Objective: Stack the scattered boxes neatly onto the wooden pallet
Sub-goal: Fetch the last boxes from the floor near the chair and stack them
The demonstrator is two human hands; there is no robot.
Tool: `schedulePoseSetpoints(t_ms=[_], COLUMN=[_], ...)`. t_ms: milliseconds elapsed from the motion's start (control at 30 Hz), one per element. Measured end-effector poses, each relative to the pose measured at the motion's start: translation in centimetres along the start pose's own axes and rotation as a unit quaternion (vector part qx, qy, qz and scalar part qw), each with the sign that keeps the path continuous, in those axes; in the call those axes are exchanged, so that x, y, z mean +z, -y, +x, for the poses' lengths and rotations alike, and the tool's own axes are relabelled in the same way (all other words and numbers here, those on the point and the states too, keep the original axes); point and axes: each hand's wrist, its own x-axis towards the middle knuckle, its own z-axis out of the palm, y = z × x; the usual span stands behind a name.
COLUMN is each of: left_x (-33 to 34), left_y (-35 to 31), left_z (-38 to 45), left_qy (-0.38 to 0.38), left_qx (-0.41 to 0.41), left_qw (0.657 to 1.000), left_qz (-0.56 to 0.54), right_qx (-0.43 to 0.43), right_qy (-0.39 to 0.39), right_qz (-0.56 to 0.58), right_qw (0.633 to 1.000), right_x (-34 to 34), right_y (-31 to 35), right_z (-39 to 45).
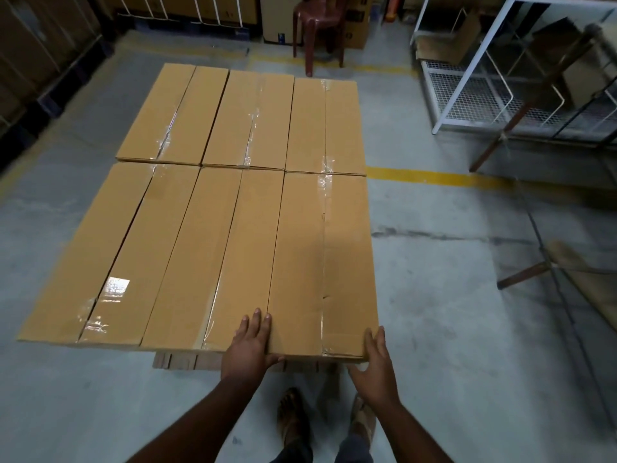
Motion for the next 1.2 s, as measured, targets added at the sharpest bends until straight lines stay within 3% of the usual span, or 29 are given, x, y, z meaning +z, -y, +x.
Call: schedulePoseSetpoints(t_ms=[133,300,533,833,1067,1200], left_x=[-0.2,-0.3,-0.4,3.4,6.8,7.4], left_y=[-0.3,-0.3,2.6,2.4,-4.2,-8.3], left_z=[-0.1,-0.3,-3.4,-12.0,-18.7,-20.1], left_qy=[0.008,0.012,-0.003,-0.063,0.0,0.01], left_qx=[0.002,0.006,0.033,0.06,0.135,0.154], left_qw=[1.0,1.0,0.999,0.993,0.986,0.979], left_qz=[-0.002,-0.005,-0.026,-0.082,-0.094,-0.131], right_qx=[0.01,0.031,-0.019,-0.096,-0.034,-0.025], right_qy=[0.077,0.122,-0.02,-0.018,-0.046,-0.063], right_qz=[-0.105,-0.141,-0.064,0.012,0.154,0.163], right_qw=[0.991,0.982,0.998,0.995,0.986,0.984], right_x=[-0.1,-1.4,0.2,1.8,-0.4,-2.7], right_y=[0.0,0.6,0.4,-1.3,-7.3,-9.9], right_z=[0.6,1.3,-2.2,-10.2,-20.1,-22.9])
